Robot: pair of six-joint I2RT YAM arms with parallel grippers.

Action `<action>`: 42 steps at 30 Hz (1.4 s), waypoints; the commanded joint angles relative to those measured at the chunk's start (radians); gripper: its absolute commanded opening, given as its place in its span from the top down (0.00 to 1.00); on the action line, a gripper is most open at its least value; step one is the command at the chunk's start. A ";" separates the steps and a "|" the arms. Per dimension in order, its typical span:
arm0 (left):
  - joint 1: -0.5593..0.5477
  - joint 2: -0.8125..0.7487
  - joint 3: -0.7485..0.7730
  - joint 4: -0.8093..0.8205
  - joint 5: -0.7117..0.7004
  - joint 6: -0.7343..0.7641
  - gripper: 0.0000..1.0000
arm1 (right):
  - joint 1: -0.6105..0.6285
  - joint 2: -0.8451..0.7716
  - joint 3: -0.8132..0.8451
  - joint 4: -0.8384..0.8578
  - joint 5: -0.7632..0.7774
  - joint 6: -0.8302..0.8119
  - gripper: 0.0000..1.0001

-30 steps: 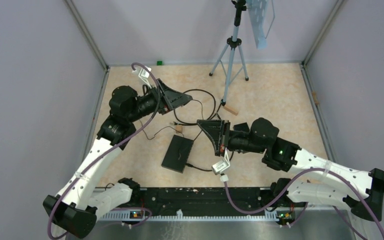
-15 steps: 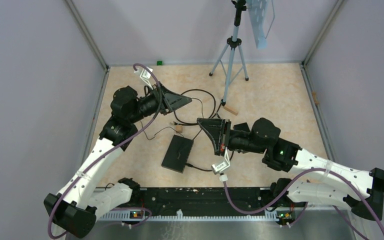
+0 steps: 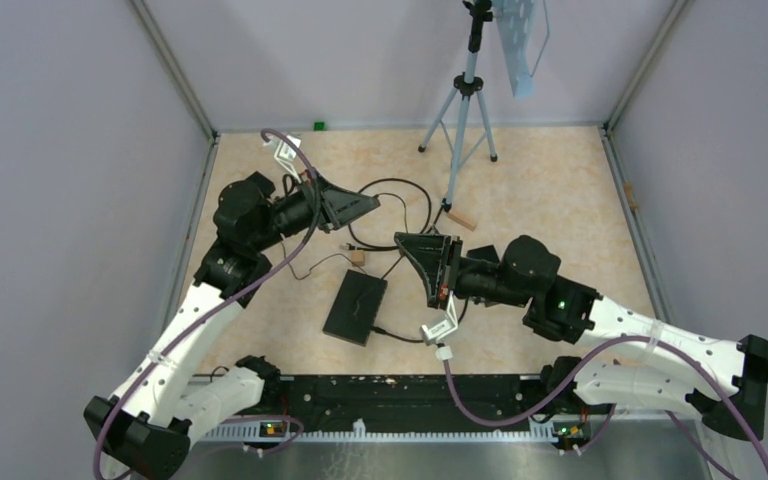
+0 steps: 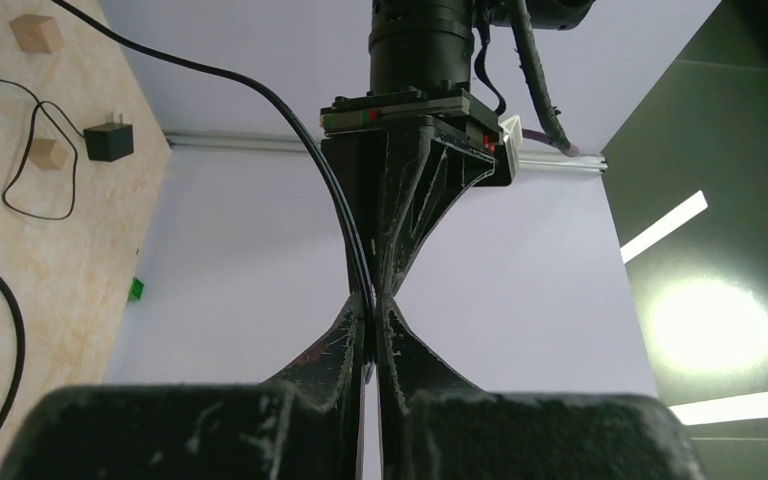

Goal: Insert the plug into the switch port
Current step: Pick up the connector from the center of the board.

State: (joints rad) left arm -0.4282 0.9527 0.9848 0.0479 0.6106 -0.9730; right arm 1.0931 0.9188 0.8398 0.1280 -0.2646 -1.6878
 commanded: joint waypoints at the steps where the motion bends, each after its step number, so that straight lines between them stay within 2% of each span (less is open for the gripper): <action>1: -0.006 -0.023 -0.005 0.060 0.006 0.020 0.80 | 0.013 -0.012 0.014 0.037 -0.015 0.032 1.00; 9: -0.006 -0.026 0.004 0.017 -0.020 0.101 0.93 | 0.013 -0.053 0.041 -0.068 -0.066 0.144 0.98; 11: -0.006 -0.021 0.015 -0.007 -0.020 0.160 0.96 | 0.013 -0.071 0.038 -0.064 -0.090 0.222 0.81; 12: -0.006 -0.016 0.028 -0.025 -0.019 0.195 0.97 | 0.013 -0.082 0.041 -0.064 -0.099 0.282 0.71; 14: -0.006 -0.006 0.058 -0.077 -0.014 0.264 0.99 | 0.013 -0.098 0.052 -0.081 -0.109 0.402 0.63; 16: -0.006 0.001 0.075 -0.107 0.005 0.329 1.00 | 0.013 -0.111 0.074 -0.104 -0.112 0.552 0.61; 20: -0.005 0.028 0.110 -0.148 0.110 0.444 1.00 | 0.013 -0.130 0.132 -0.109 -0.038 0.954 0.58; 22: -0.004 0.035 0.135 -0.191 0.125 0.498 1.00 | 0.013 -0.131 0.184 -0.211 -0.005 1.067 0.54; 25: -0.006 0.027 0.154 -0.223 0.141 0.567 1.00 | 0.013 -0.124 0.246 -0.349 0.042 1.151 0.51; 28: -0.006 0.014 0.158 -0.207 0.241 0.608 1.00 | 0.013 -0.099 0.311 -0.429 0.108 1.222 0.49; 32: -0.006 0.013 0.181 -0.204 0.384 0.635 1.00 | 0.012 -0.006 0.475 -0.565 0.139 1.395 0.35; 36: -0.005 -0.001 0.187 -0.224 0.454 0.671 1.00 | 0.013 0.096 0.621 -0.683 0.058 1.442 0.34; 42: -0.006 -0.014 0.189 -0.263 0.483 0.703 1.00 | 0.012 0.168 0.620 -0.685 0.076 1.436 0.36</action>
State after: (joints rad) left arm -0.4309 0.9569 1.1336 -0.2043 1.0313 -0.3183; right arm 1.0969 1.0504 1.4410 -0.5056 -0.1970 -0.2913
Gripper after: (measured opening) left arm 0.139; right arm 0.654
